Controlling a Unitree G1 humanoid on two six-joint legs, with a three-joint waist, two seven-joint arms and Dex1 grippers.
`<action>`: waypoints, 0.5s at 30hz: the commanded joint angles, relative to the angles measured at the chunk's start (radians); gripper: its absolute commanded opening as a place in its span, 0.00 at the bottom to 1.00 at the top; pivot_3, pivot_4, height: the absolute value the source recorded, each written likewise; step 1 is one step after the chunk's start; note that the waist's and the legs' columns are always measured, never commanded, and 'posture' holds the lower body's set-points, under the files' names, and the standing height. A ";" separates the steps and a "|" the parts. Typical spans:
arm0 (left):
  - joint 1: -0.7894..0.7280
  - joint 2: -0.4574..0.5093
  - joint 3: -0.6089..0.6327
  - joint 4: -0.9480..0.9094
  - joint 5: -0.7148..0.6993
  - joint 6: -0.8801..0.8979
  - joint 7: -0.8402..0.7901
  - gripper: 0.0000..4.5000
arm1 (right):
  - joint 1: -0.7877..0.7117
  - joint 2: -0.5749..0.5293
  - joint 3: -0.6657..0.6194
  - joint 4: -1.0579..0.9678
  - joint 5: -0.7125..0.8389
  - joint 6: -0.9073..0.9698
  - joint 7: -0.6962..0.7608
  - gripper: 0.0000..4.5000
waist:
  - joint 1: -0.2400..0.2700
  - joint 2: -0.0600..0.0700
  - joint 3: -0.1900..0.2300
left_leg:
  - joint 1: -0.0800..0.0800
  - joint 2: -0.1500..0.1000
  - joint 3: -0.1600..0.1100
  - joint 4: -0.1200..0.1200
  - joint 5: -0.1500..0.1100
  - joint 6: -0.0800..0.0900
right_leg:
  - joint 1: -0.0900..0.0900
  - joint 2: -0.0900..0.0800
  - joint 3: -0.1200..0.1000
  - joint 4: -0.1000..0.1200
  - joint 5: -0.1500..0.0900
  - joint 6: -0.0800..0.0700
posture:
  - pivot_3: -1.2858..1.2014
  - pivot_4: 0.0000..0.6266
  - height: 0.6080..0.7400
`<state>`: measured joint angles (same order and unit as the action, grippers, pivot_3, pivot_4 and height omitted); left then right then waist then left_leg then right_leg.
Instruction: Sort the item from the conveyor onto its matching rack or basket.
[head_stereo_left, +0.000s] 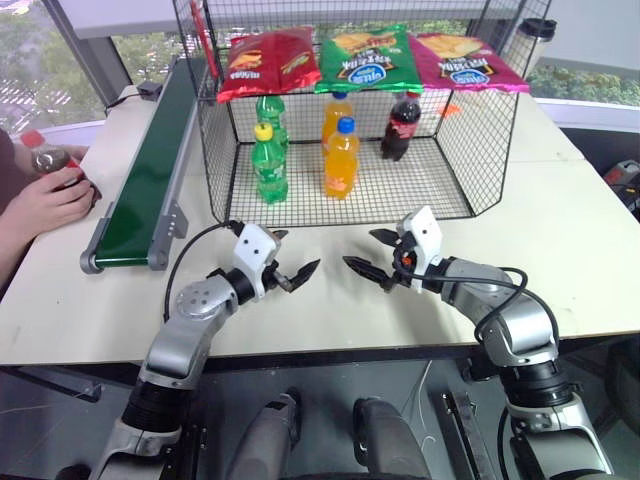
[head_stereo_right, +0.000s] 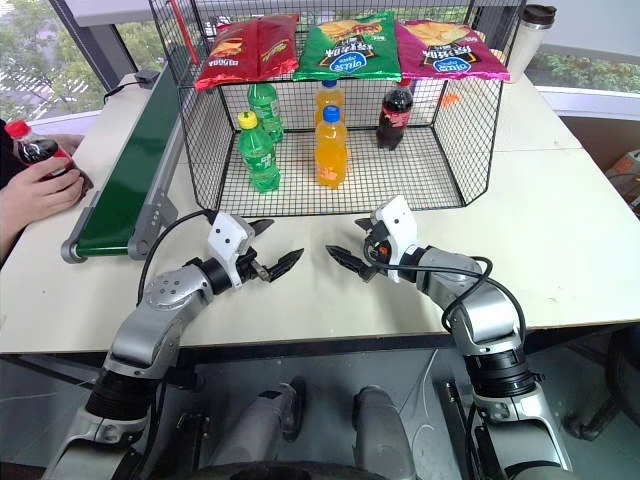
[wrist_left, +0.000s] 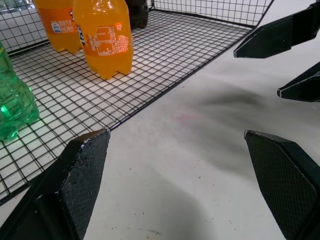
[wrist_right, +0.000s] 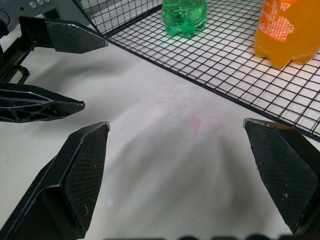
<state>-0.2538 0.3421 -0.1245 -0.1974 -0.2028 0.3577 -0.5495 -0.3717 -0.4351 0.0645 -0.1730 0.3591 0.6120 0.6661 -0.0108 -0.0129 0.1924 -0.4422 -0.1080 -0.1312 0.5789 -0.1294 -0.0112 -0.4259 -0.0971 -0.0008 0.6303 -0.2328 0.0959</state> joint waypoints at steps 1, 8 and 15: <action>0.001 0.003 0.005 -0.021 0.007 -0.013 0.002 1.00 | -0.020 -0.003 -0.012 -0.050 0.014 -0.008 0.005 0.99 | 0.000 0.000 0.000 | 0.000 0.000 0.000 0.000 0.000 0.000 | 0.000 0.000 0.000 0.000 0.000 0.000 | 0.52 0.24 0.98; 0.002 0.005 0.005 -0.022 0.008 -0.010 -0.001 1.00 | -0.020 -0.001 -0.012 -0.044 0.013 -0.014 0.006 0.99 | 0.000 0.000 0.000 | 0.000 0.000 0.000 0.000 0.000 0.000 | 0.000 0.000 0.000 0.000 0.000 0.000 | 0.52 0.24 0.98; 0.003 0.005 0.005 -0.026 0.010 -0.008 -0.001 1.00 | -0.020 0.000 -0.012 -0.047 0.015 -0.013 0.007 0.99 | 0.000 0.000 0.000 | 0.000 0.000 0.000 0.000 0.000 0.000 | 0.000 0.000 0.000 0.000 0.000 0.000 | 0.52 0.24 0.98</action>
<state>-0.2482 0.3434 -0.1255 -0.1976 -0.1960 0.3615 -0.5502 -0.3717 -0.4350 0.0645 -0.1732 0.3595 0.6117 0.6678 -0.0107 -0.0129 0.1924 -0.4422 -0.1080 -0.1313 0.5789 -0.1294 -0.0112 -0.4259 -0.0971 -0.0008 0.6303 -0.2328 0.0959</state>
